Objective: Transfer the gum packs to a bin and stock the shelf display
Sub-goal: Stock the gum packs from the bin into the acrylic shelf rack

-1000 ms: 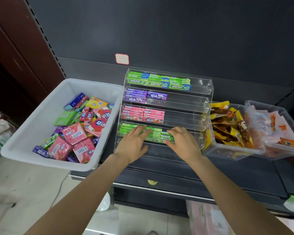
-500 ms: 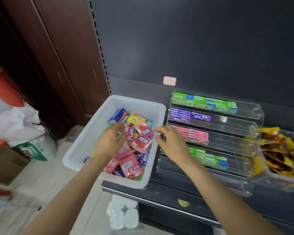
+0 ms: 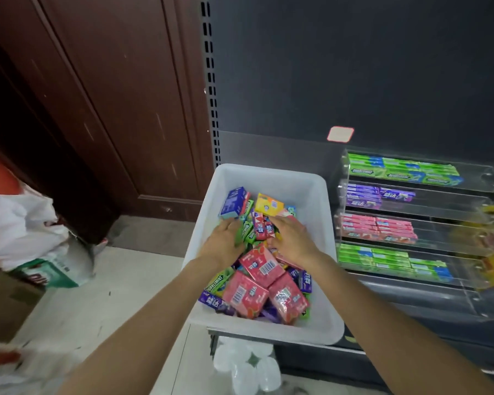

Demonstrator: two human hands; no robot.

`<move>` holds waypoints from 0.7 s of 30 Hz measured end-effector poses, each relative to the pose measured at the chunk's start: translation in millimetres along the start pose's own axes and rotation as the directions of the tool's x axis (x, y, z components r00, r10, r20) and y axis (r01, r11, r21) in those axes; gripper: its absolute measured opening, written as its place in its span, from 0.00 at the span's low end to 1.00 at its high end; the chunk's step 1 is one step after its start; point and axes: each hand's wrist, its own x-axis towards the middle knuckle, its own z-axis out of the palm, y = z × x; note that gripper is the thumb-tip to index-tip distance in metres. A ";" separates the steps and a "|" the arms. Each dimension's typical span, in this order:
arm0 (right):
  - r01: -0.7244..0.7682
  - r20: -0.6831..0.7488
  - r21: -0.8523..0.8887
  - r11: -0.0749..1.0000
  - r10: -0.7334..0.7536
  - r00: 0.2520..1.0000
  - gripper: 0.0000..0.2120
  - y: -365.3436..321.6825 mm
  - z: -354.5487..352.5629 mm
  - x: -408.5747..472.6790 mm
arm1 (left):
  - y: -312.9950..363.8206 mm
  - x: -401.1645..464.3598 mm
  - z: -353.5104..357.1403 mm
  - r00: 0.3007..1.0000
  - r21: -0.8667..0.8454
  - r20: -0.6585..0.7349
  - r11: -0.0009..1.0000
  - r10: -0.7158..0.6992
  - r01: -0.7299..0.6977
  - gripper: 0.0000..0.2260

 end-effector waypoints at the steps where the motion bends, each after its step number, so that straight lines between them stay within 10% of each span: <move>1: -0.004 0.000 -0.011 1.000 0.004 1.000 0.30 0.8 1.6 2.5 | -1.2 1.1 2.4 1.000 -0.005 0.004 1.000 -0.001 0.001 0.28; 9: 0.046 0.191 -0.040 0.998 -0.038 0.981 0.35 7.0 -2.9 26.1 | -7.2 9.3 13.0 0.999 0.011 0.045 1.000 0.012 -0.012 0.30; 21: -0.081 -0.087 0.253 0.964 0.106 0.991 0.22 12.3 -17.3 20.6 | -5.6 22.6 9.5 0.985 -0.060 -0.159 0.995 0.071 -0.081 0.18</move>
